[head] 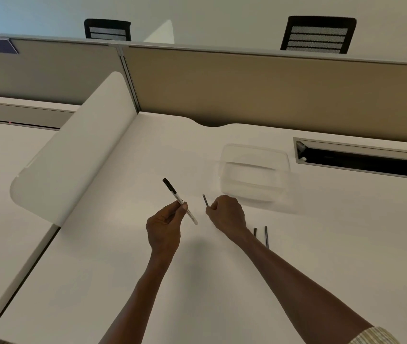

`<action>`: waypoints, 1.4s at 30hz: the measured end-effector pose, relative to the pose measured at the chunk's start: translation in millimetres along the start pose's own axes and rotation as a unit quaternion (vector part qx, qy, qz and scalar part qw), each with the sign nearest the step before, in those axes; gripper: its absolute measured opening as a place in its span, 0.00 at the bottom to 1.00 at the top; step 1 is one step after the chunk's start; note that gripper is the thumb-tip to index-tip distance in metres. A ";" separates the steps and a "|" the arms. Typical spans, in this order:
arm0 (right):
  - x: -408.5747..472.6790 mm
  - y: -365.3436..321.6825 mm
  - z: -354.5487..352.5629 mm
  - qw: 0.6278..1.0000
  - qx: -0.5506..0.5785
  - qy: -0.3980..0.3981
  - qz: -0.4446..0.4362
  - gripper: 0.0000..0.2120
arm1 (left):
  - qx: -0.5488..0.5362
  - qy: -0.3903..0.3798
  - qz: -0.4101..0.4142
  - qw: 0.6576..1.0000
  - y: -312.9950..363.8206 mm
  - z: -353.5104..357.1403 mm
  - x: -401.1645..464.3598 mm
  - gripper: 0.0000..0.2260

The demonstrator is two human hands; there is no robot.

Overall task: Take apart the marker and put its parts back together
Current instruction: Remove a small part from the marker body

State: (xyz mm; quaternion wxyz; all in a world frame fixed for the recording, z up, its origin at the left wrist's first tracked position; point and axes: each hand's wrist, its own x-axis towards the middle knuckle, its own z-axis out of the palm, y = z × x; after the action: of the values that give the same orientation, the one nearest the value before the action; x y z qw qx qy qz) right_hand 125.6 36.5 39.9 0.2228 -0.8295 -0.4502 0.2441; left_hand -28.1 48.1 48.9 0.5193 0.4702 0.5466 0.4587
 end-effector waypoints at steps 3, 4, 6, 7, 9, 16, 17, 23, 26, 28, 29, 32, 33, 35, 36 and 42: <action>2.3 -3.8 -23.4 0.999 0.028 0.036 -0.010 0.09 | -0.008 -0.004 0.002 1.000 5.2 4.4 -3.1 0.07; 3.5 -4.4 -32.1 0.998 0.031 0.050 -0.017 0.09 | -0.010 -0.005 0.002 1.000 7.0 5.8 -4.1 0.07; 7.9 -4.4 -49.3 0.996 0.031 0.082 -0.035 0.08 | -0.015 -0.007 0.003 1.000 11.1 8.2 -5.9 0.07; 10.9 -3.9 -58.1 0.994 0.025 0.100 -0.047 0.08 | -0.019 -0.007 0.005 1.000 13.4 9.4 -6.8 0.08; 19.2 -1.4 -74.8 0.987 -0.005 0.142 -0.076 0.08 | -0.032 -0.010 0.006 0.999 17.4 11.7 -8.5 0.08; 73.3 26.8 -111.3 0.960 -0.178 0.171 -0.131 0.07 | -0.059 -0.020 -0.003 0.998 16.9 18.3 -8.3 0.07; 82.5 32.8 -112.3 0.957 -0.199 0.160 -0.138 0.07 | -0.063 -0.021 -0.008 0.998 15.2 18.8 -7.9 0.07; 124.5 58.2 -109.0 0.943 -0.280 0.046 -0.175 0.06 | -0.091 -0.023 -0.048 0.994 6.2 25.1 -9.3 0.08; 134.3 65.8 -101.7 0.934 -0.310 0.008 -0.178 0.05 | -0.095 -0.024 -0.066 0.993 2.2 29.4 -9.7 0.08; 138.6 68.5 -96.9 0.929 -0.323 -0.010 -0.183 0.05 | -0.097 -0.026 -0.075 0.992 0.4 31.9 -10.0 0.08; 139.7 68.9 -95.1 0.927 -0.325 -0.017 -0.184 0.05 | -0.096 -0.026 -0.078 0.992 -0.1 33.2 -10.3 0.08; 141.8 70.2 -91.4 0.923 -0.334 -0.029 -0.187 0.04 | -0.096 -0.025 -0.083 0.992 -2.1 35.9 -10.8 0.08; 141.7 70.6 -91.0 0.923 -0.336 -0.032 -0.186 0.04 | -0.095 -0.026 -0.084 0.992 -1.9 36.7 -11.1 0.08; 142.1 72.2 -92.0 0.925 -0.330 -0.032 -0.185 0.02 | -0.095 -0.029 -0.085 0.991 -1.9 37.8 -12.2 0.08; 142.3 73.1 -93.3 0.930 -0.320 -0.027 -0.181 0.01 | -0.097 -0.031 -0.085 0.991 -1.5 38.1 -13.4 0.08; 119.2 57.6 -111.3 0.968 -0.166 0.057 -0.179 0.08 | -0.116 -0.036 -0.094 0.988 1.1 37.1 -20.3 0.07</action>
State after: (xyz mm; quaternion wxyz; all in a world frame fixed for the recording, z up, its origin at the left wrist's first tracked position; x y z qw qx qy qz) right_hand 286.4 93.3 68.6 0.1473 -0.7736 -0.6118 0.0741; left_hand 9.4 28.6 51.3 0.6307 0.3694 0.5121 0.4511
